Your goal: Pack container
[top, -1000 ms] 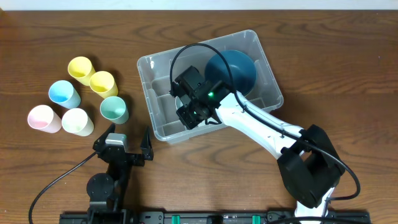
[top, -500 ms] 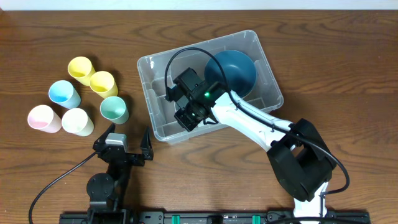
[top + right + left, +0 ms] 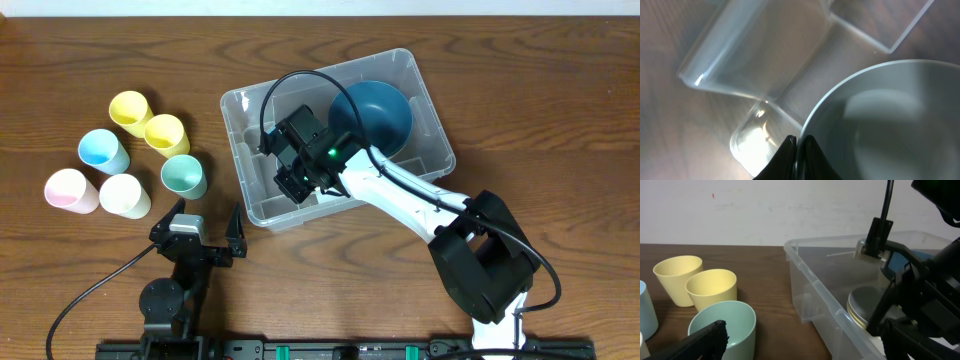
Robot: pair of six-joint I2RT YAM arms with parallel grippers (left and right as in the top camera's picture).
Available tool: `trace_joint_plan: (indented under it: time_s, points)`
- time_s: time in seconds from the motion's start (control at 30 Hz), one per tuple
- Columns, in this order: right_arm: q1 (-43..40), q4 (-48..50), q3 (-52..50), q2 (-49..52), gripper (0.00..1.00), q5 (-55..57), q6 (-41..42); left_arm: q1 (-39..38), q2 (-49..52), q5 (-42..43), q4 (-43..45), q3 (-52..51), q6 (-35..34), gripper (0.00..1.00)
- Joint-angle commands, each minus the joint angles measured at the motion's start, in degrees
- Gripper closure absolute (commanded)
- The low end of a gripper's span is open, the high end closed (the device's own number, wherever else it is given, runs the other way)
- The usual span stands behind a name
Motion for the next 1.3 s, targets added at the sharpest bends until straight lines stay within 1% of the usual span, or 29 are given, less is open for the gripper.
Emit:
trace_joint_plan:
  time_s: [0.0,0.37,0.77,0.87,0.97,1.07,1.27]
  points:
    - [-0.63,1.25,0.02,1.18,0.93,0.46,0.22,0.24,-0.33,0.81,-1.88,-1.03,0.98,0.02]
    - [-2.08,8.98,0.02,1.18,0.93,2.03,1.38,0.24,-0.33,0.83,-1.88,-1.03,0.98,0.02]
    - [-2.36,16.72,0.02,1.46,0.89,3.39,3.58,0.24,-0.33,0.83,-1.90,-1.03,0.98,0.02]
    - [-1.90,16.90,0.02,1.46,0.80,3.15,3.85,0.24,-0.33,0.83,-1.88,-1.03,0.98,0.02]
    - [-1.18,16.46,0.02,1.46,0.64,3.19,3.63,0.24,-0.33,0.83,-1.88,-1.03,0.98,0.02]
    - [-0.83,15.39,0.02,1.46,0.55,3.17,3.61,0.24,-0.33,0.83,-1.88,-1.03,0.98,0.02]
    - [-0.81,9.79,0.76,1.16,0.50,1.49,3.30,0.24,-0.33,0.81,-1.88,-1.03,0.98,0.02]
